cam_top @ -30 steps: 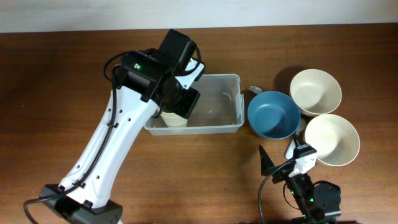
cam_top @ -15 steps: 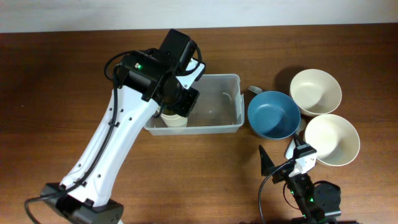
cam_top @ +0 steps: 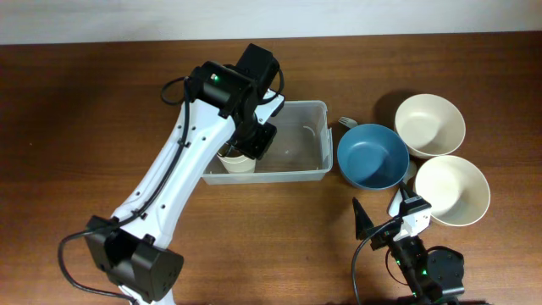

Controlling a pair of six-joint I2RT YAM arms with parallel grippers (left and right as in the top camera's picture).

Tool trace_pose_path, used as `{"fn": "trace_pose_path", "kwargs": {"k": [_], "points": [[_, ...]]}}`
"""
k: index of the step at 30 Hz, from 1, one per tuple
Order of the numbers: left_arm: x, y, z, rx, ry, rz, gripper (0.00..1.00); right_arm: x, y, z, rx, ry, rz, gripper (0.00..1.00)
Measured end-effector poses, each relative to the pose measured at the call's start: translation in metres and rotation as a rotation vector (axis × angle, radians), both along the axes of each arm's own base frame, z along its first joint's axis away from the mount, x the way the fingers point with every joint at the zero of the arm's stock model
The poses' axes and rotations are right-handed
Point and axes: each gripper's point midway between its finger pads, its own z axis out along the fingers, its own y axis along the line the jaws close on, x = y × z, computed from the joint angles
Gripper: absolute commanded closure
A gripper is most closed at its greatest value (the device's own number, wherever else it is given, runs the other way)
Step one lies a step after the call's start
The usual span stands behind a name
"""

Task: Pack container
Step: 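Lower the second cream cup into the first cream cup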

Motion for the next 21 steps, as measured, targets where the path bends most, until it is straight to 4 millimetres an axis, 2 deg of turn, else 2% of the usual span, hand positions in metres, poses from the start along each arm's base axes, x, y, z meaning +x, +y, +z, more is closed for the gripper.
{"fn": "trace_pose_path", "kwargs": {"k": [11,21], "points": [[0.001,0.002,-0.008,0.024,0.017,-0.001,0.71,0.0,0.0,0.0,0.0,0.0,0.0,0.01],[0.004,0.002,-0.042,0.082,0.103,-0.001,0.72,0.0,0.0,0.0,0.0,0.0,0.0,0.01]]}}
